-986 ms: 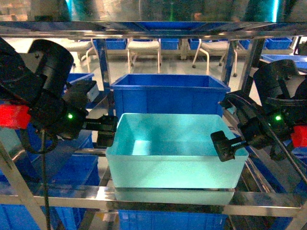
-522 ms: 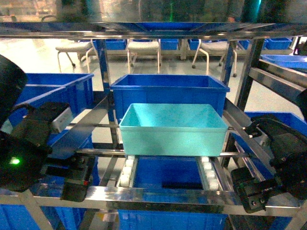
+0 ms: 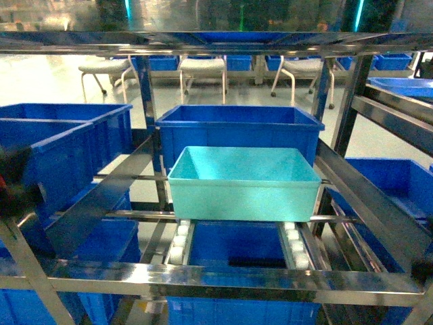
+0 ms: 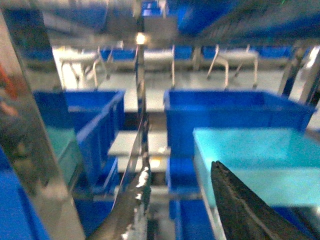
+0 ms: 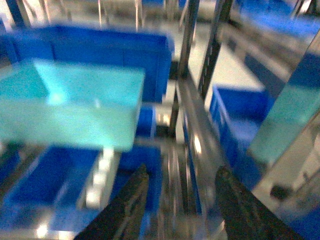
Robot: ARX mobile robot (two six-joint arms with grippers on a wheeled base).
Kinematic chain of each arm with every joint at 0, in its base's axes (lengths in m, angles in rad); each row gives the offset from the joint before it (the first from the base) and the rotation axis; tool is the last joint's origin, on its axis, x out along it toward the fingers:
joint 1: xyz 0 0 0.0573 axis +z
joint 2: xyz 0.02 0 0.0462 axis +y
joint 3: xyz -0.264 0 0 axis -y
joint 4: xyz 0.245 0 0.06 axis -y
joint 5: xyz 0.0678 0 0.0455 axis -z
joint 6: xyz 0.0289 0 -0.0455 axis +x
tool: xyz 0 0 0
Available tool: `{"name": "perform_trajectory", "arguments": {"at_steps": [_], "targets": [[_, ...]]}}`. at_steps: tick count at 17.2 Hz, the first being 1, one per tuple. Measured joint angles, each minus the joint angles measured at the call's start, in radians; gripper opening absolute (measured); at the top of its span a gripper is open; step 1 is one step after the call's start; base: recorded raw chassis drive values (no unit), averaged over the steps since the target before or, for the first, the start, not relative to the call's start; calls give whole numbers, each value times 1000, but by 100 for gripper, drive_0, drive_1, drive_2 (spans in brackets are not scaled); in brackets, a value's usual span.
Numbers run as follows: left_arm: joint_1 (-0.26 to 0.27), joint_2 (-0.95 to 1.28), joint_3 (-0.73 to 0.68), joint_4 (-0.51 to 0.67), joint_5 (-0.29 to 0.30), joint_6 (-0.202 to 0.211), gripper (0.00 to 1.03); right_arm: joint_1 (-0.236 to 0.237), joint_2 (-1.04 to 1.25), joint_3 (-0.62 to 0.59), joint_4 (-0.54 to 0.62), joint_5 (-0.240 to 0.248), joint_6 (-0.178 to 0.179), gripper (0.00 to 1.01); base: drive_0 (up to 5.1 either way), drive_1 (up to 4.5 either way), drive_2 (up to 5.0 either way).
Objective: Organize blue bins on left shelf correctly
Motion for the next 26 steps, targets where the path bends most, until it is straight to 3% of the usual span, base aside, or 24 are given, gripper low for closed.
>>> {"name": "perform_trajectory", "arguments": {"at_steps": [1,3,5,7,8,9,12,16,26], "targets": [[1,-72,-26,11,22,1,27,-11,-91,-24,35,-11,2,31,0,0,0],[36,-172,-140,-46,35,0,2,-39,-201,-163,-5,-39,2,1,0,0,0],[47,-306,-159,-89,53,0,2,-50,-336,-190,13,-61,3,2,0,0,0],[108,-400,-196,-171,121,2,2,-66,-447,-227,13,-71,3,2,0,0,0],[121,-443,-211,-213,119,1,2,-110,-498,-246,-27,-120,3,2,0,0,0],[121,-517,-211,-309,120,1,2,-133,-545,-260,-68,-127,3,2,0,0,0],[117,-751,-214,-477,126,1,2,-134,-752,-292,-224,-138,3,2,0,0,0],[117,-961,-238,-667,126,1,2,-134,-1102,-293,-560,-138,3,2,0,0,0],[117,-1272,-239,-957,126,1,2,-134,-1448,-294,-885,-139,3,2,0,0,0]]}}
